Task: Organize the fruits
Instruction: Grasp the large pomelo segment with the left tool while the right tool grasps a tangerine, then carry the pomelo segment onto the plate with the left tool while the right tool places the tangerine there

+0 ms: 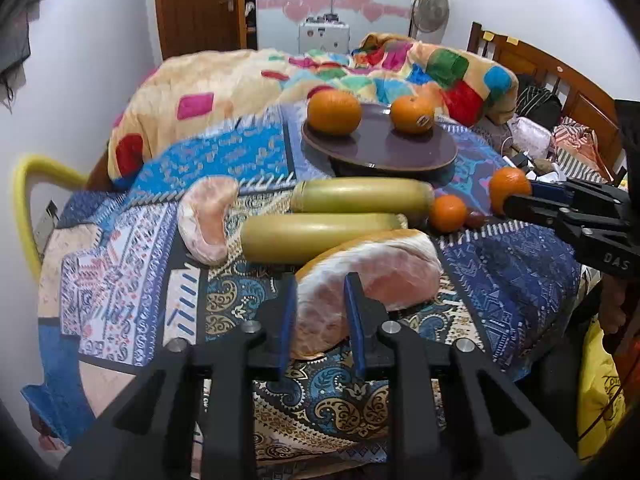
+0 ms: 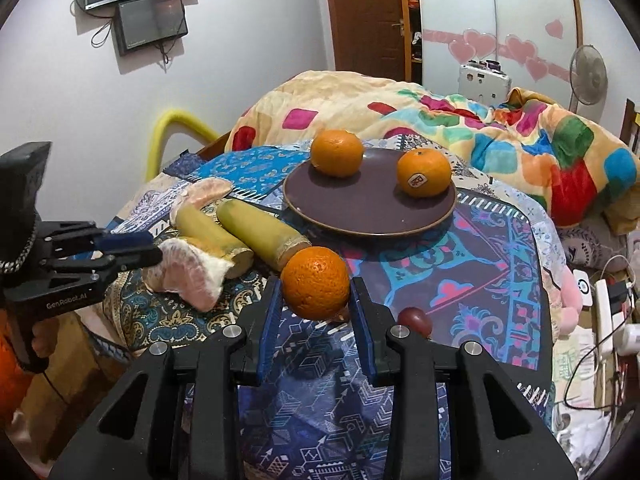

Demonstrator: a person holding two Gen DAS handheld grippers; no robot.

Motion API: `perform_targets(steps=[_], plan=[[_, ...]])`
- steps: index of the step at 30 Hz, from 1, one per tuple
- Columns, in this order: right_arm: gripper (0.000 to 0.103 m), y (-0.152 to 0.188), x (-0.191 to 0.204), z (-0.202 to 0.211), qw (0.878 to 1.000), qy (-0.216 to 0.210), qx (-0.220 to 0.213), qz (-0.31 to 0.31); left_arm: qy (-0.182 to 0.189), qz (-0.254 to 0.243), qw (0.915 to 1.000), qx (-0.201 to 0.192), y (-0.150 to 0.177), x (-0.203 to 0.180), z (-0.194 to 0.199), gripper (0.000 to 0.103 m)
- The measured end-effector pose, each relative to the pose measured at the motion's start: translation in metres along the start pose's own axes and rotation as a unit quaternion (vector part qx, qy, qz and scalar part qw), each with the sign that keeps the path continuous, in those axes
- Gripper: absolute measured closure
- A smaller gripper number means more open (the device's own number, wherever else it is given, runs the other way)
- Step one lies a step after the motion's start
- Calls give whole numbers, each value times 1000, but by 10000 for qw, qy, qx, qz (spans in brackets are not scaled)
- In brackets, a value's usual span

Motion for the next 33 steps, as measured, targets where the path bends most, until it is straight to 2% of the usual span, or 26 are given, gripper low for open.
perform_targets(steps=[1,2,3,5,10,12,14,16,20,22,24,26,30,33], plan=[[72,1,-1,0,10000,0,7,-4,-18,-33,10000,0,1,0,-2,71],[72,2,-2,-1,10000,-2,20,-9,-64,-88,9999,9,2,1,-2,61],[72,3,-2,-2,10000,-7,35,-16,-100,-118,9999,-1,3,0,-3,41],[72,6,-4,-5,10000,-18,87,-35,-162,-157,9996,-145,5,2,-2,18],[72,9,-5,-11,9998,-13,185,-44,-4,-538,9985,71,12,-14,-15,16],[72,10,-5,-10,9998,-21,181,-46,-127,-625,9980,13,11,-17,-18,6],[72,9,-5,-10,9998,-7,176,-41,-43,-521,9986,74,10,-17,-20,7],[72,9,-5,-10,9998,9,173,-36,442,-297,9982,290,16,-22,-20,16],[72,9,-8,-6,9999,45,145,-34,53,-506,9985,205,26,-31,-14,24],[72,9,-9,-2,9999,66,126,-41,118,-515,9984,218,30,-38,-8,30],[72,10,-11,2,9999,82,100,-45,260,-541,9979,256,33,-46,-1,40],[72,10,-11,6,9999,86,75,-45,255,-649,9972,255,35,-52,4,45],[72,12,-11,12,9999,69,54,-49,-30,-885,9959,176,33,-58,4,43],[72,13,-11,14,10000,43,50,-53,-100,-1025,9945,198,23,-62,-8,33]])
Point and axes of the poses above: each gripper's, at about its wrist camera, not at the fingertips, and z roughly against the way its jaws point, x to its left, y to its underside, the point moved 7 cm from there along -z, roughly the way its jaws point, and after that the axes turned 5 degrees about -y, right-handed, at the moved point
